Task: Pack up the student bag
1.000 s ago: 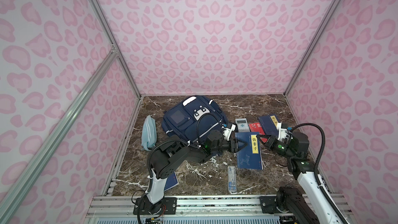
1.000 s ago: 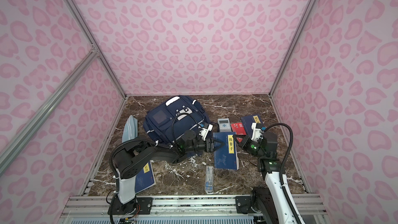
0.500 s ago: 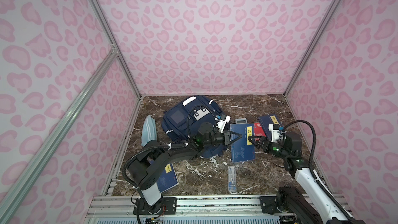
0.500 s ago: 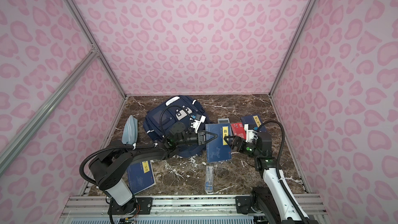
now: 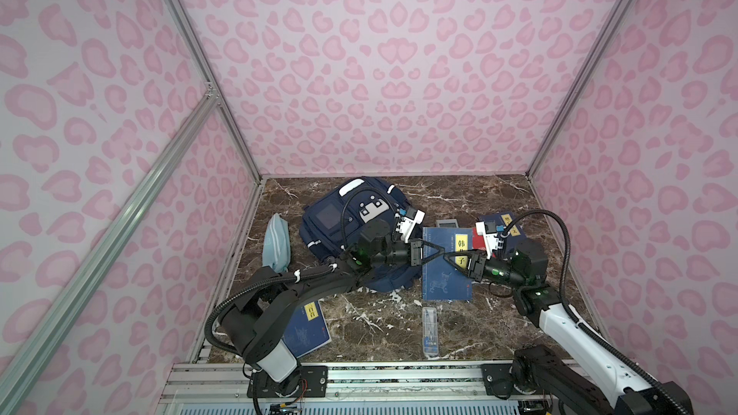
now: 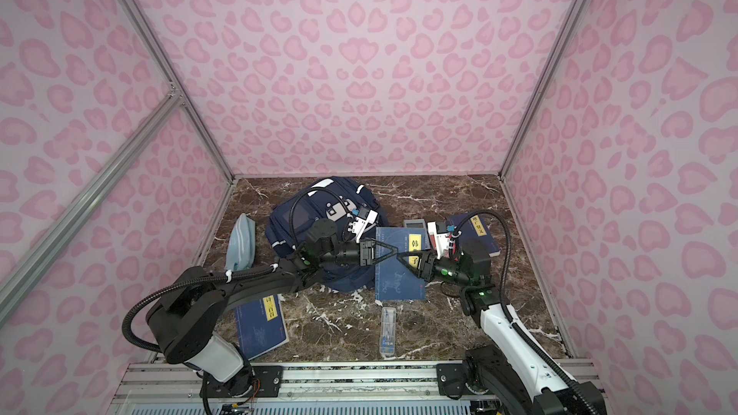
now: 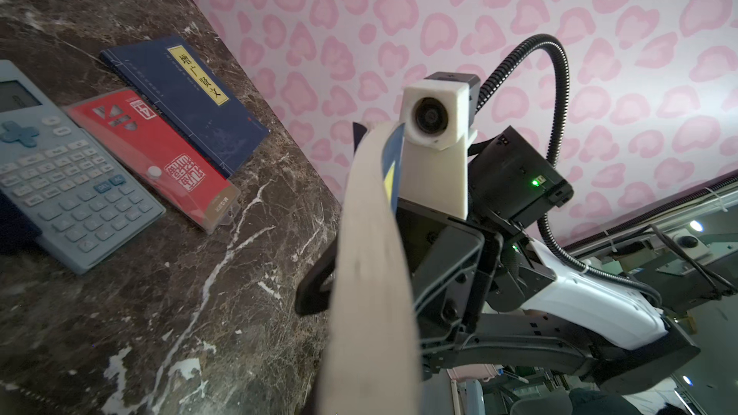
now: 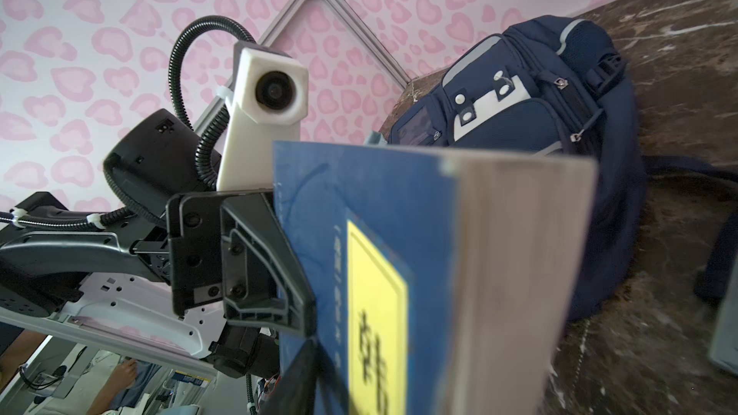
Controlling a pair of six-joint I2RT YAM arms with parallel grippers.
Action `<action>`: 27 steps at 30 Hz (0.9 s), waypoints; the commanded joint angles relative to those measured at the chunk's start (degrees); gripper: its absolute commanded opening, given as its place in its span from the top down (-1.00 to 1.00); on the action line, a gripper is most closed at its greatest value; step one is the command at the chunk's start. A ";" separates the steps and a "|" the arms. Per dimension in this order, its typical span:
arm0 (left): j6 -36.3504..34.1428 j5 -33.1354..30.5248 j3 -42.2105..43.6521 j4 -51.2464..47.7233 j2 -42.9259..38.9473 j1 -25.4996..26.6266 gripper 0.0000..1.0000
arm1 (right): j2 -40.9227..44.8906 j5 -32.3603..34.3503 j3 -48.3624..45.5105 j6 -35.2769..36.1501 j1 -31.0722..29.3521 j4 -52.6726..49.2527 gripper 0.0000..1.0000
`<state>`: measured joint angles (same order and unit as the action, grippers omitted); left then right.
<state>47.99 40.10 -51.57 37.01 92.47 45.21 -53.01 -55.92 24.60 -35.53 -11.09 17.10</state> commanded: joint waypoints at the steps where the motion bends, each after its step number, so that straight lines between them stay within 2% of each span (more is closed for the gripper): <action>1: -2.52 2.45 0.05 -2.33 -0.60 -0.09 0.93 | 0.76 2.84 -0.95 -0.91 0.36 3.02 0.45; 3: -2.44 1.61 0.28 -2.47 -0.37 -0.38 0.94 | 1.98 3.61 -1.22 -0.76 0.69 2.26 0.56; 5: -2.16 1.69 0.42 -2.33 -0.16 -0.59 0.94 | 2.73 4.03 -1.14 -0.23 1.06 1.26 0.97; 9: -4.24 0.78 -0.38 -5.58 -0.32 -1.26 0.89 | 4.06 4.36 -0.68 0.76 1.28 -1.37 1.00; 10: -5.39 -0.15 -0.46 -7.08 -0.74 -1.77 0.67 | 4.34 4.66 -0.79 0.91 1.50 -1.81 1.00; 11: -6.77 -3.10 -0.48 -9.75 -1.63 -2.24 0.33 | 4.65 5.87 -0.69 1.13 1.80 -2.62 1.00; 12: -8.41 -7.77 -0.80 -13.60 -2.67 -2.68 0.00 | 4.84 8.28 -0.46 0.92 2.09 -4.11 1.00; 13: -10.63 -12.88 -1.66 -20.09 -3.79 -3.20 -0.22 | 4.85 12.11 -0.13 0.89 2.20 -5.84 1.00; 15: -15.02 -21.36 -2.38 -26.78 -6.22 -4.08 -0.47 | 4.42 19.37 1.43 1.46 2.26 -10.68 1.00; 16: -17.25 -28.35 -3.36 -31.84 -7.04 -4.12 -0.53 | 3.93 21.98 2.49 1.75 2.28 -13.17 1.00; 17: -18.80 -33.84 -4.74 -36.54 -7.13 -4.38 -0.55 | 3.27 23.45 3.35 2.01 2.26 -14.52 1.00; 19: -22.97 -38.95 -6.79 -41.44 -6.13 -4.95 -0.52 | 2.11 25.73 4.89 2.46 2.27 -17.18 1.00; 21: -26.94 -43.15 -9.38 -46.04 -2.78 -4.78 -0.35 | 1.36 25.51 5.44 2.88 2.33 -16.96 1.00; 24: -30.66 -49.11 -11.00 -49.03 1.50 -4.04 0.14 | 0.73 26.28 5.89 3.36 2.39 -17.05 1.00; 27: -32.84 -52.99 -11.83 -49.79 5.23 -3.54 0.13 | 0.30 26.74 5.62 3.43 2.36 -16.93 1.00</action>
<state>20.40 -4.40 -62.08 -7.90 95.61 41.47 -52.42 -31.00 30.02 -33.15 -8.69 -0.54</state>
